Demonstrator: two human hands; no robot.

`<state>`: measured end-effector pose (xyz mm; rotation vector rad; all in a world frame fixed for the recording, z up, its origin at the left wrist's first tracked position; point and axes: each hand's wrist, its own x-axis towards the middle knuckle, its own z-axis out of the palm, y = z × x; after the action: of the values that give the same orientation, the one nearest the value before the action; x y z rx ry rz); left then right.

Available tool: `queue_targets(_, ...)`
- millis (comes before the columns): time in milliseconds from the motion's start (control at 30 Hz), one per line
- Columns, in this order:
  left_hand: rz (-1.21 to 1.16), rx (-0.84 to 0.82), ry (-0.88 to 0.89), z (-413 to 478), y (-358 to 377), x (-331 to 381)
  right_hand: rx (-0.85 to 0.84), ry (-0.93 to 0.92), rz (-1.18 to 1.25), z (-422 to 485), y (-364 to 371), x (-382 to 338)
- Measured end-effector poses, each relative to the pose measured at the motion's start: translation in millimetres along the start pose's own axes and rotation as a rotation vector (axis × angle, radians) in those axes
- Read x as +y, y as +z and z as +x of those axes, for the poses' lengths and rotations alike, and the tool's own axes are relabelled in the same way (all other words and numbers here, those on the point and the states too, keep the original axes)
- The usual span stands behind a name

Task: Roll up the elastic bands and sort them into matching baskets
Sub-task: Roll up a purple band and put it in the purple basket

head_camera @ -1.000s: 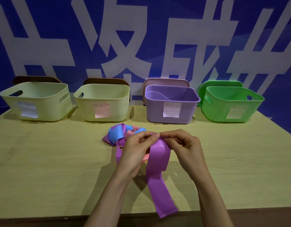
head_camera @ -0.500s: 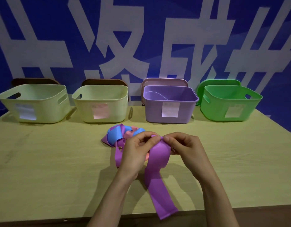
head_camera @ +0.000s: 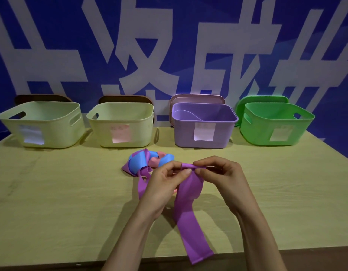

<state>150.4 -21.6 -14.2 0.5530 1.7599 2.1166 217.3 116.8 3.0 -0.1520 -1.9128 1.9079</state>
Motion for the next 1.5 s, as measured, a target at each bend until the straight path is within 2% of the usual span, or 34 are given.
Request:
queue_targets(333,-0.07,0.041,-0.02,1.4,5.7,-1.3,0.062,-0.042,-0.09,2.2,5.4,1.3)
queue_targets(533,-0.062,0.084,0.004,3.1,4.8,-2.2,-0.028,0.011,-0.075,1.1,0.5,-2.0)
queue_targets(633,-0.018,0.1,0.041,3.3,4.2,-2.6,0.008,0.051,-0.07,2.1,-1.3,-0.6)
queue_targets(833,-0.005,0.063,0.084,0.9,5.0,-1.3,-0.024,0.024,-0.155,2.3,-1.3,-1.9)
queue_targets(967,-0.021,-0.024,-0.018,-3.0,6.5,2.2,0.022,0.008,-0.117,2.5,-0.9,-4.2)
queue_targets(1233,-0.065,-0.034,-0.11,-1.5,-0.1,5.9,0.057,-0.012,-0.085,-0.3,1.1,-6.4)
queue_targets(1500,-0.087,-0.076,-0.074,-1.8,-1.2,9.0,0.085,-0.018,-0.081,0.9,2.3,-9.7)
